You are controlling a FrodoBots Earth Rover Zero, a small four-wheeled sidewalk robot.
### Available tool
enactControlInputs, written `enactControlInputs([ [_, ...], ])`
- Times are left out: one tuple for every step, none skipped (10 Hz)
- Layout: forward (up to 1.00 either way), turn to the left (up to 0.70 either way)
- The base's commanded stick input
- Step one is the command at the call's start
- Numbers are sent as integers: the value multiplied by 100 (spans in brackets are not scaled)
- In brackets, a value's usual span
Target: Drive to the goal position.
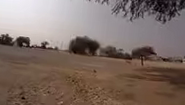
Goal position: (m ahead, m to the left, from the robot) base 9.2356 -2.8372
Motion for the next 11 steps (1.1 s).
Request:
enactControlInputs([
  [50,0],
  [50,0],
  [50,0],
  [50,0],
  [50,0],
  [50,0],
  [50,0],
  [50,0],
  [50,0],
  [50,0],
  [50,0],
])
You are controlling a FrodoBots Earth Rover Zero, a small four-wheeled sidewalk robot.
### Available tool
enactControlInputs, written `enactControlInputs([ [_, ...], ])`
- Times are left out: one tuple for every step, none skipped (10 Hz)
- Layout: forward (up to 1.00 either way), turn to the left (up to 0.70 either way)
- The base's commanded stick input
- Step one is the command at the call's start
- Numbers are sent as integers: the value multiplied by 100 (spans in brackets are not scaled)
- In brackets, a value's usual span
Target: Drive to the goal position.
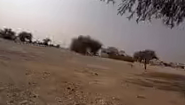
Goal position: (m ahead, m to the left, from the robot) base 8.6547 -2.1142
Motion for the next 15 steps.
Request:
enactControlInputs([
  [50,0],
  [50,0],
  [50,0],
  [50,0],
  [50,0],
  [50,0],
  [50,0],
  [50,0],
  [50,0],
  [50,0],
  [50,0],
  [50,0],
  [50,0],
  [50,0],
  [50,0],
])
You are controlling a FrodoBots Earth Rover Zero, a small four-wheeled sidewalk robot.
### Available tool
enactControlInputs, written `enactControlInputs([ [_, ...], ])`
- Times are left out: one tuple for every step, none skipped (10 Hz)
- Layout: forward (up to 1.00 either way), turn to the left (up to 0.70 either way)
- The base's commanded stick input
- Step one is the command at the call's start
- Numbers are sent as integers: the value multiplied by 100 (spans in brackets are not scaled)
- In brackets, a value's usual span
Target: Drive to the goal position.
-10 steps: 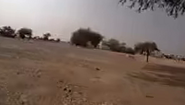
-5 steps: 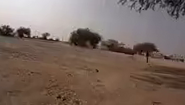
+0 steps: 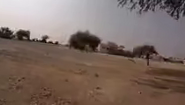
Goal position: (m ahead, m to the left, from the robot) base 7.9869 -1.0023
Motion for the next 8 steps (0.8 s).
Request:
enactControlInputs([
  [50,0],
  [50,0],
  [50,0],
  [50,0],
  [50,0],
  [50,0],
  [50,0],
  [50,0],
])
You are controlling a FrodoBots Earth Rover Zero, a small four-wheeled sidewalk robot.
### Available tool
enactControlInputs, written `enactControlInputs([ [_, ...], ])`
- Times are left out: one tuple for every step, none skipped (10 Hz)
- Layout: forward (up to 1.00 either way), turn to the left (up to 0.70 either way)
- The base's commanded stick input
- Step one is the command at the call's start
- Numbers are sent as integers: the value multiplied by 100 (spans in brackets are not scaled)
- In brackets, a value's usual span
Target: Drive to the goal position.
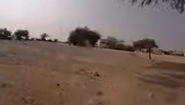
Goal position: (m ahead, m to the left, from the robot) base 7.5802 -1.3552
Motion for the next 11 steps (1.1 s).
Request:
enactControlInputs([
  [50,0],
  [50,0],
  [50,0],
  [50,0],
  [50,0],
  [50,0],
  [50,0],
  [50,0],
  [50,0],
  [50,0],
  [50,0],
])
